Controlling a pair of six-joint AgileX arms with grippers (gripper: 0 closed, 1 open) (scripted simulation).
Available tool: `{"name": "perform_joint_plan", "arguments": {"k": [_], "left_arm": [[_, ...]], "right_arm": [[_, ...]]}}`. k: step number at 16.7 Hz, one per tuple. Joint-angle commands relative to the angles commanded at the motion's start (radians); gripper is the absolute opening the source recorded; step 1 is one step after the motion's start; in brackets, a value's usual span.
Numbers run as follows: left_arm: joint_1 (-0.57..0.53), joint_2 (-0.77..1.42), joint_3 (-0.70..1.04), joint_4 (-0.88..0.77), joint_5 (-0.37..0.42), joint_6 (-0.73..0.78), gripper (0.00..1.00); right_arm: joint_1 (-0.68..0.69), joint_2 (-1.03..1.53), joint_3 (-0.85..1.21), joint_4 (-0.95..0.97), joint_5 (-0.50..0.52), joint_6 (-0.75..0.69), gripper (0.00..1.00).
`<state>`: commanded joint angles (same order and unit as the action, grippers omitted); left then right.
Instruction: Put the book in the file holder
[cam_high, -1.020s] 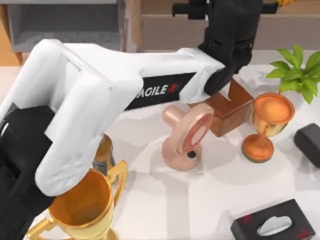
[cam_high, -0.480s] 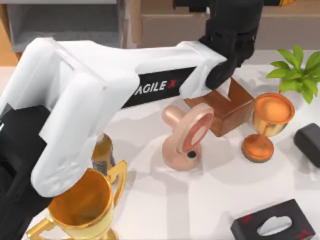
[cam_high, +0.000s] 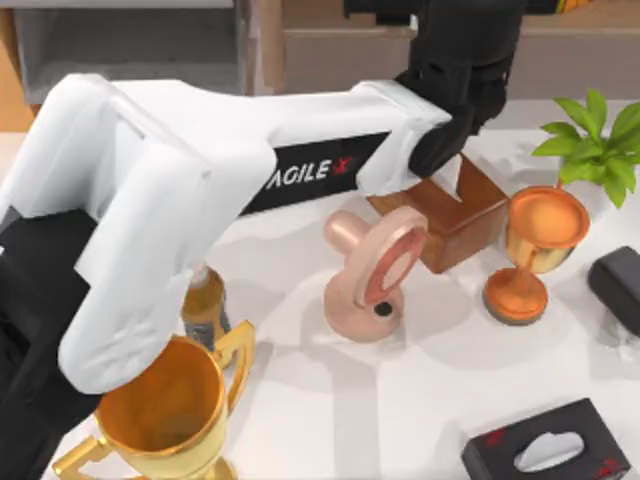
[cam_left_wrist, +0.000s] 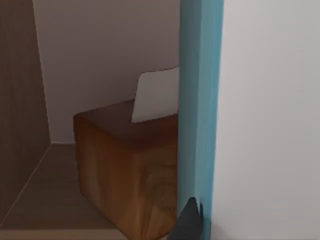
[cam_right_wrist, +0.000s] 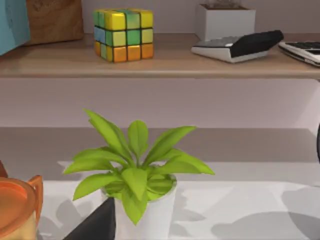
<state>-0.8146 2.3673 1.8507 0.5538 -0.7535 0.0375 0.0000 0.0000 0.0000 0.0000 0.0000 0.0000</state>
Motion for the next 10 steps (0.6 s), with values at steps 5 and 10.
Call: {"name": "perform_joint_plan", "arguments": {"k": [5,10], "left_arm": [[-0.010,-0.128,-0.160,-0.001,0.080,0.104,0.00],[-0.009,-0.322,-0.419,0.020,0.199,0.305,0.00]], "right_arm": [[0.000,0.000,0.000,0.000,0.000,0.000,1.00],[0.000,0.000,0.000,0.000,0.000,0.000,1.00]]}}
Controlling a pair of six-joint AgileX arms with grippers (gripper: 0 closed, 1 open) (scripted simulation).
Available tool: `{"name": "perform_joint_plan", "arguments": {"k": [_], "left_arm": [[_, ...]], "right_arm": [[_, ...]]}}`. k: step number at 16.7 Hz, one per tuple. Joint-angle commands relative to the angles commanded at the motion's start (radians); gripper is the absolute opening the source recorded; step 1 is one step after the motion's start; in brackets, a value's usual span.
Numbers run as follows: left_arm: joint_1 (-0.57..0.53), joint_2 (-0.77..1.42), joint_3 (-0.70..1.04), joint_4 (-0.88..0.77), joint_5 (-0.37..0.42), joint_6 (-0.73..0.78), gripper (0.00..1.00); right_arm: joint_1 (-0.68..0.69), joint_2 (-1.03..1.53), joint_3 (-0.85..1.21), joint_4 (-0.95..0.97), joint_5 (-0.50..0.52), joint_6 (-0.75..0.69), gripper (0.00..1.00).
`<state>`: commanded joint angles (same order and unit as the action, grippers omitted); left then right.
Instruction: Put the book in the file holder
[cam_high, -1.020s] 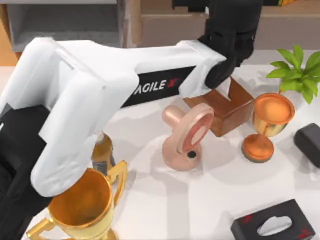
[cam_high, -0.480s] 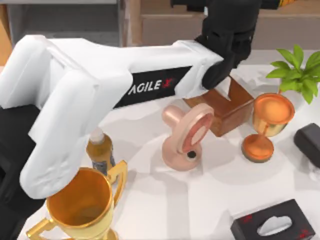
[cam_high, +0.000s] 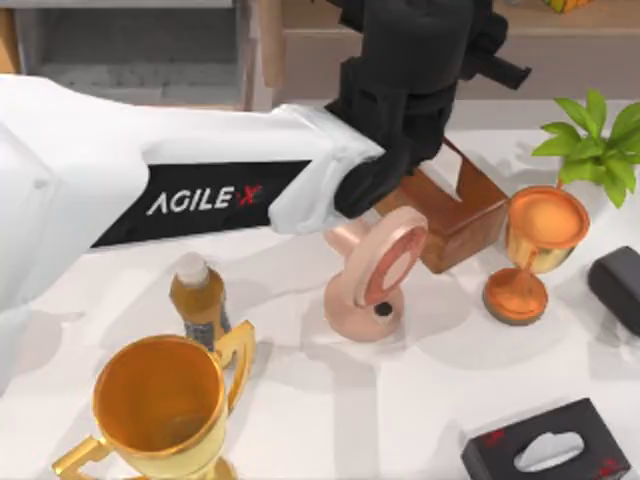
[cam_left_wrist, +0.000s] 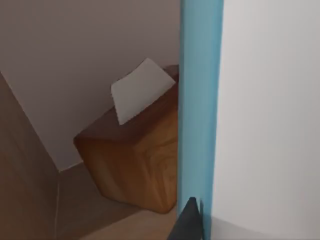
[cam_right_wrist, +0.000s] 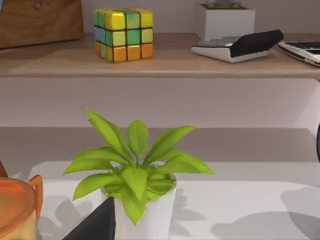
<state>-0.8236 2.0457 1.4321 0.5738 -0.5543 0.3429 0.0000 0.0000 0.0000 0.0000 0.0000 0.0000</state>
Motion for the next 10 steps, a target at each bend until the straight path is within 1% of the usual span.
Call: {"name": "perform_joint_plan", "arguments": {"k": [5,10], "left_arm": [[0.029,-0.226,-0.297,0.034,0.135,0.250,0.00],[0.099,-0.415,-0.595,0.054,0.254,0.531,0.00]], "right_arm": [[0.000,0.000,0.000,0.000,0.000,0.000,1.00],[0.000,0.000,0.000,0.000,0.000,0.000,1.00]]}}
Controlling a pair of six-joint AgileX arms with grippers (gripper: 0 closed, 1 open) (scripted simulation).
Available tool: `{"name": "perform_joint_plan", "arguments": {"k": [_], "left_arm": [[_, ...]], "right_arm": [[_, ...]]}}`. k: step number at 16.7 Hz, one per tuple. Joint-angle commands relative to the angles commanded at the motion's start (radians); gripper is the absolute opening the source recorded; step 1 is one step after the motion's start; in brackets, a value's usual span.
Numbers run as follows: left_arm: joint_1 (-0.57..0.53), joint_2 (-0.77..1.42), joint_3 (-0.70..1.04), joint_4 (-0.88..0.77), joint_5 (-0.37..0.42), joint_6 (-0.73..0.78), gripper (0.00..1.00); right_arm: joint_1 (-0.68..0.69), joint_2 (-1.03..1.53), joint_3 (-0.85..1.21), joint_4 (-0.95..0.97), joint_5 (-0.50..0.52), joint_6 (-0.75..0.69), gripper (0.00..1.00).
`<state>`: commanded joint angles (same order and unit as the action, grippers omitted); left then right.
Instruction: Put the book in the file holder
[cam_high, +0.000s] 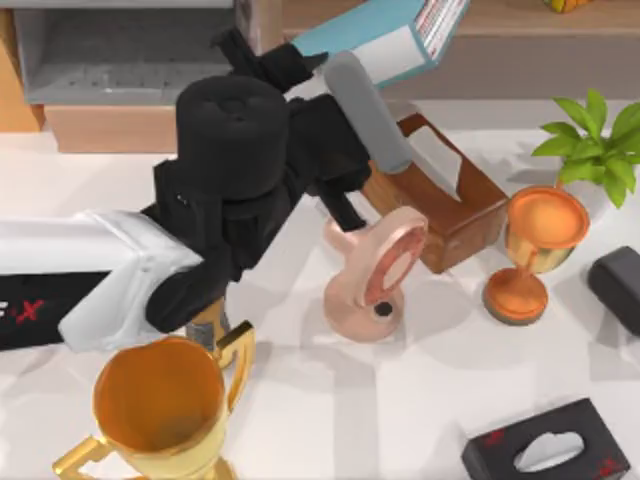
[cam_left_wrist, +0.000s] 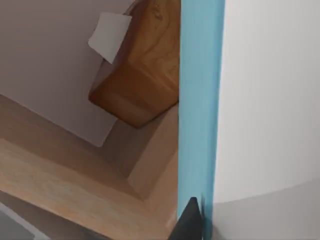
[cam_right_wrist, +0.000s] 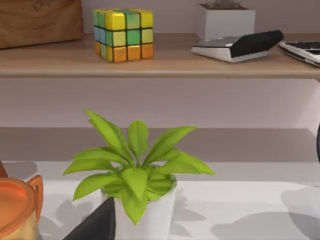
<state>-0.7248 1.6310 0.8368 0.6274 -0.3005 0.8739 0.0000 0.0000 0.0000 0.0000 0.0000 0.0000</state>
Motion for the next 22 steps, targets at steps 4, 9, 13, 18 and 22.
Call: {"name": "perform_joint_plan", "arguments": {"k": [4,9,13,18,22], "left_arm": [[0.121,-0.081,-0.164,0.021,0.062,0.234,0.00],[0.342,-0.081,-0.238,0.063,0.096,0.492,0.00],[0.461,0.018,-0.184,0.103,0.120,0.611,0.00],[0.499,0.111,-0.122,0.130,0.139,0.661,0.00],[0.495,0.108,-0.126,0.129,0.138,0.661,0.00]], "right_arm": [[0.000,0.000,0.000,0.000,0.000,0.000,1.00],[0.000,0.000,0.000,0.000,0.000,0.000,1.00],[0.000,0.000,0.000,0.000,0.000,0.000,1.00],[0.000,0.000,0.000,0.000,0.000,0.000,1.00],[0.000,0.000,0.000,0.000,0.000,0.000,1.00]]}}
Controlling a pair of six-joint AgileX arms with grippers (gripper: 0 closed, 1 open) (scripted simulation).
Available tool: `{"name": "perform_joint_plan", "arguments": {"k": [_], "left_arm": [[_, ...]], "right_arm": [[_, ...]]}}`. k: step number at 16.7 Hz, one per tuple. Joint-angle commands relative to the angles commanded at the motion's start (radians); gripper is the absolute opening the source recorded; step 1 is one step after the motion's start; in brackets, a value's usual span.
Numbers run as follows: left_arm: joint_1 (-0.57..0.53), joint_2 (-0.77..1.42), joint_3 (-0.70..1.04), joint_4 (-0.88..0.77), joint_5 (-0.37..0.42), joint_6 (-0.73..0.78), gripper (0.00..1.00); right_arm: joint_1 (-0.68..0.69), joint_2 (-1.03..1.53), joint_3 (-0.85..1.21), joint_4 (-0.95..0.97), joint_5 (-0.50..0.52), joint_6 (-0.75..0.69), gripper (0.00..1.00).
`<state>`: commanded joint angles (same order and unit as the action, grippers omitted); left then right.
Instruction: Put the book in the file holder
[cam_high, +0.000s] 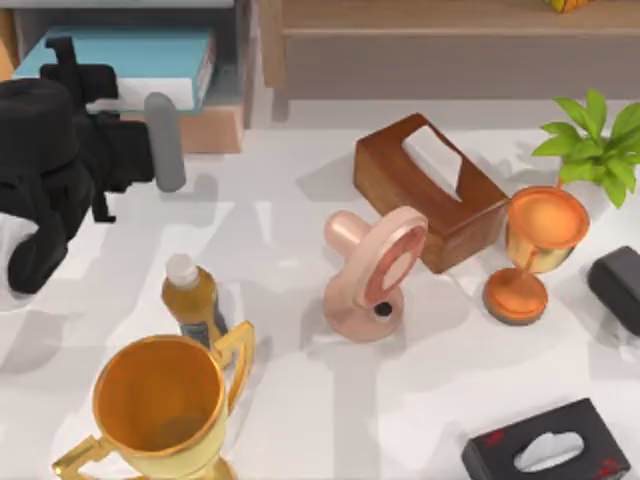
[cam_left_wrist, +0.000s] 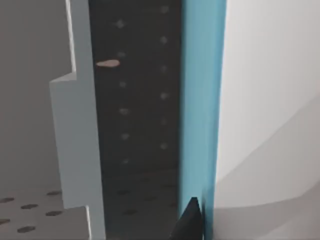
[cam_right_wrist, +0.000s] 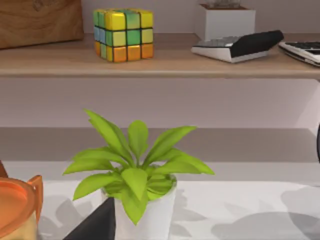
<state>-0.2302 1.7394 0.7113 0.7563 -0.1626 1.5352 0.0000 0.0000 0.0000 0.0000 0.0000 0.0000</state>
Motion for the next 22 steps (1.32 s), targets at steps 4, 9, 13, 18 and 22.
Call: {"name": "perform_joint_plan", "arguments": {"k": [4,9,13,18,22], "left_arm": [[0.012,0.035,0.048,0.000,0.004,0.001,0.00],[0.019,0.110,0.119,-0.007,0.018,0.004,0.00],[0.019,0.110,0.120,-0.007,0.018,0.004,0.08],[0.019,0.110,0.120,-0.007,0.018,0.004,0.45],[0.019,0.110,0.120,-0.007,0.018,0.004,0.75]], "right_arm": [[0.000,0.000,0.000,0.000,0.000,0.000,1.00],[0.000,0.000,0.000,0.000,0.000,0.000,1.00],[0.000,0.000,0.000,0.000,0.000,0.000,1.00],[0.000,0.000,0.000,0.000,0.000,0.000,1.00],[0.000,0.000,0.000,0.000,0.000,0.000,1.00]]}}
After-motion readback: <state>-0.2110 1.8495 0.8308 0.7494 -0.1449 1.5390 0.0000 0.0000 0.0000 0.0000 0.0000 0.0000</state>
